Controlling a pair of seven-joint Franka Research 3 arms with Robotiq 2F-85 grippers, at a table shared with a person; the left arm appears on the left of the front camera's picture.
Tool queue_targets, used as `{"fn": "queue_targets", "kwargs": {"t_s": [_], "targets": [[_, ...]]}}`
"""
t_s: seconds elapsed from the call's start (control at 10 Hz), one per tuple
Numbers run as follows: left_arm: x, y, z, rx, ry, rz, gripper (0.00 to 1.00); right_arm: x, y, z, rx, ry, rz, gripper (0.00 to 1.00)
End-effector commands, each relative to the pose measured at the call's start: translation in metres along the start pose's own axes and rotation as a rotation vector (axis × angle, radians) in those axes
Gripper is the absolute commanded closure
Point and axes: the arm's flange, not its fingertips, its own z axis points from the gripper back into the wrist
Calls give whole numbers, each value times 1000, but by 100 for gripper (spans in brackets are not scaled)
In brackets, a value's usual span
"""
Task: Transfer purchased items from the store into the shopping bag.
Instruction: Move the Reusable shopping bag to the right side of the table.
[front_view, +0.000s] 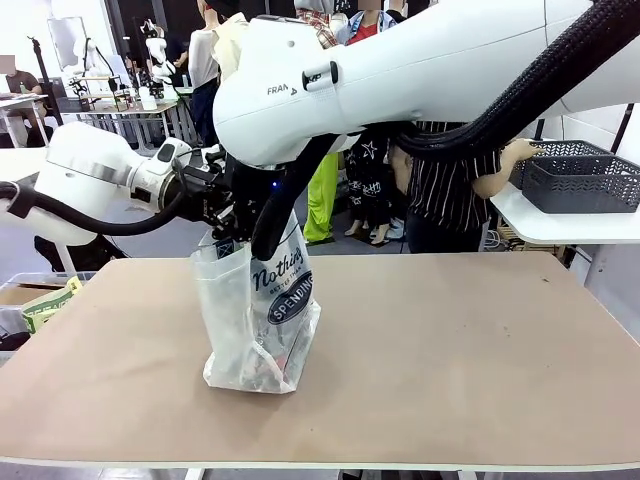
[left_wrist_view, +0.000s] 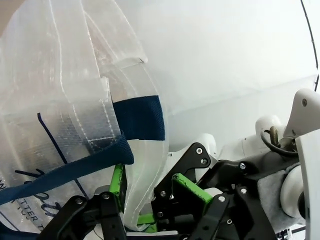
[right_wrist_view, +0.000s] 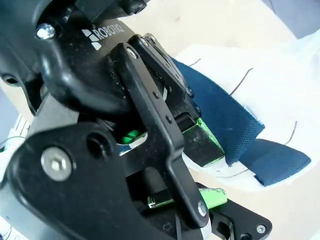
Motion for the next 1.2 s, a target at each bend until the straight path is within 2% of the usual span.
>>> {"fn": "queue_targets", "kwargs": {"t_s": [0.0,0.5,0.6,0.8,1.1], "targets": [[9,3,-45,94,4,20,51,2,37,8,36,-87,34,100],[8,4,-45,165,-1,10,51,4,35,8,42,-94,36,100],[8,3,-46,189,-12,2,60,4,36,8,42,-94,38,100],[7,2,-47,219,-22,14,100,4,36,9,43,-95,37,100],[6,2,-48,220,-17,17,100,3,36,9,43,-95,37,100]]}}
